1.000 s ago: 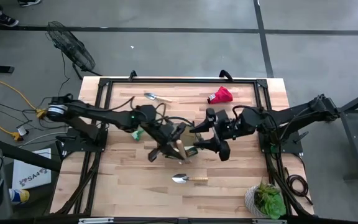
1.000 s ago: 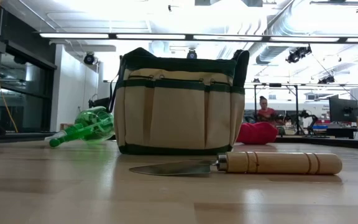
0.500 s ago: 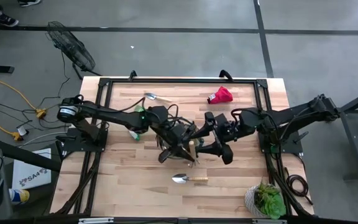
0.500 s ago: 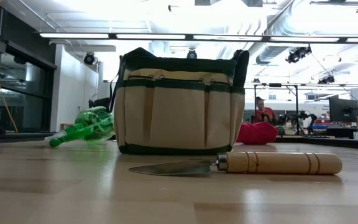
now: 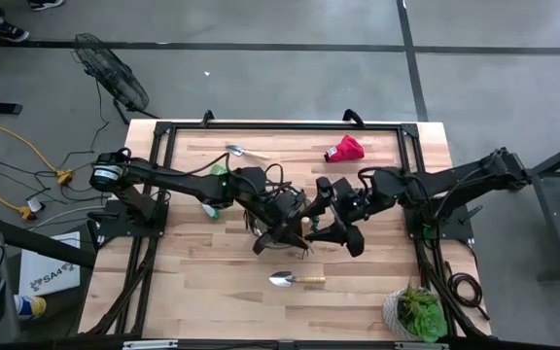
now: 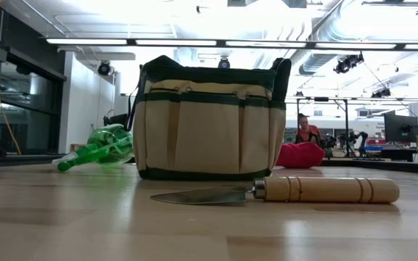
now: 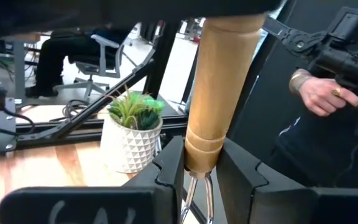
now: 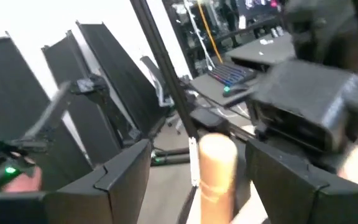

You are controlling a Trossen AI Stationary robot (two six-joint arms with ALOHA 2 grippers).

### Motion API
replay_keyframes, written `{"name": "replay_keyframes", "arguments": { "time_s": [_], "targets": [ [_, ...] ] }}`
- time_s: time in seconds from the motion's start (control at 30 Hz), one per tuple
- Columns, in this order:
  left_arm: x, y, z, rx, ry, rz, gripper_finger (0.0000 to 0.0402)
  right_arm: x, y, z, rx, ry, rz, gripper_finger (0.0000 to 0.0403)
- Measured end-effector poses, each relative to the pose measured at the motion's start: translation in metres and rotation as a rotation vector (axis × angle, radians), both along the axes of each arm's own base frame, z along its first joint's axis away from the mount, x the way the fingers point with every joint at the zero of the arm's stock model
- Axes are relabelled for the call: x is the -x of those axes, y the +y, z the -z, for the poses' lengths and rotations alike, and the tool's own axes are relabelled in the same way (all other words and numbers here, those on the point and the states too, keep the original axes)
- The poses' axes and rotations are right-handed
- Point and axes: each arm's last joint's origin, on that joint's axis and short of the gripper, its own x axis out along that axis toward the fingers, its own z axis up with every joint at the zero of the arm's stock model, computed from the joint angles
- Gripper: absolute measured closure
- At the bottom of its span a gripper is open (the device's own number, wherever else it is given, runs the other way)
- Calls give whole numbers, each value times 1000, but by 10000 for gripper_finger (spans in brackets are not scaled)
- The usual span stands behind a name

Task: Pick & Place Garden tools in Gardening bag
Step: Put the brown hand rake into the gardening bag

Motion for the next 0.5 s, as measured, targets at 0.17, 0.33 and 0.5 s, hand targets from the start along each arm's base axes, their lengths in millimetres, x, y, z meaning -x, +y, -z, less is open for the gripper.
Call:
{"name": "replay_keyframes", "arguments": {
  "time_s": [0.17,0.33,0.5],
  "targets": [
    [0,1,1,-1,9,-18,338,-4,2,5,6,25,-26,149],
    [0,0,2,-2,18,-19,338,-3,2,5,6,24,-32,153],
    [0,0,2,-2,18,-18,338,-3,2,6,5,32,-29,193]
  ]
}}
